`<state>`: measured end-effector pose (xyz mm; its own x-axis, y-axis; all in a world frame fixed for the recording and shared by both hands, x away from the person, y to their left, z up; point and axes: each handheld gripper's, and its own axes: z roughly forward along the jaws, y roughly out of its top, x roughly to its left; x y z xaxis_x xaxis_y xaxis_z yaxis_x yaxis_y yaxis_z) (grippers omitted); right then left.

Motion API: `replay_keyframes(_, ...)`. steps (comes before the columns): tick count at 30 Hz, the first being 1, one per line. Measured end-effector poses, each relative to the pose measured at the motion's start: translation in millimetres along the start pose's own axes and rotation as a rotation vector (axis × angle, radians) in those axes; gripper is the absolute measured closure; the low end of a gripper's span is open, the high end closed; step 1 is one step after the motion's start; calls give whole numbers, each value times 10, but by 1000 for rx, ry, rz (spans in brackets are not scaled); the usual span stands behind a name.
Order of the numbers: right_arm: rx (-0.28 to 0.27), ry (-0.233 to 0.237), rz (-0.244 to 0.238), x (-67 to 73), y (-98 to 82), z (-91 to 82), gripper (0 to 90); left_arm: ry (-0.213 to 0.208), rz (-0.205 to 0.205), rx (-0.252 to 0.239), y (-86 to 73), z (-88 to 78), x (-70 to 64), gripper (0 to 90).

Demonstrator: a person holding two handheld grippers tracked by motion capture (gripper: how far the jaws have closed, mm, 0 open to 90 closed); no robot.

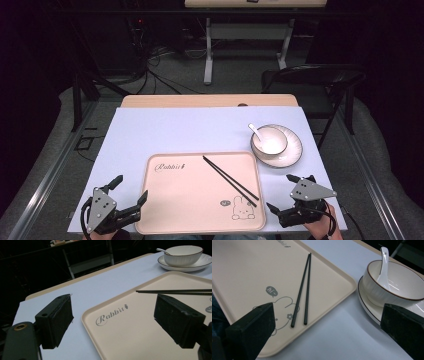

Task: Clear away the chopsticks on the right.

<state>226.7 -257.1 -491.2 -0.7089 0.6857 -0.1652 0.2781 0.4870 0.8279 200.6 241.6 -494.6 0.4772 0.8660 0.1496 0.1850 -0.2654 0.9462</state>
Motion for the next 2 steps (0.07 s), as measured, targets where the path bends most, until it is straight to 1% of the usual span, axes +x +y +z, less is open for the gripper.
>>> replay_keyframes(1,3,-18,4,-11,-17,1,0,-1,0,1,1,0,0,154)
replay_keyframes(2,16,-45,10,-36,-20,-2,0,-1,-1,1,0,2,0,154)
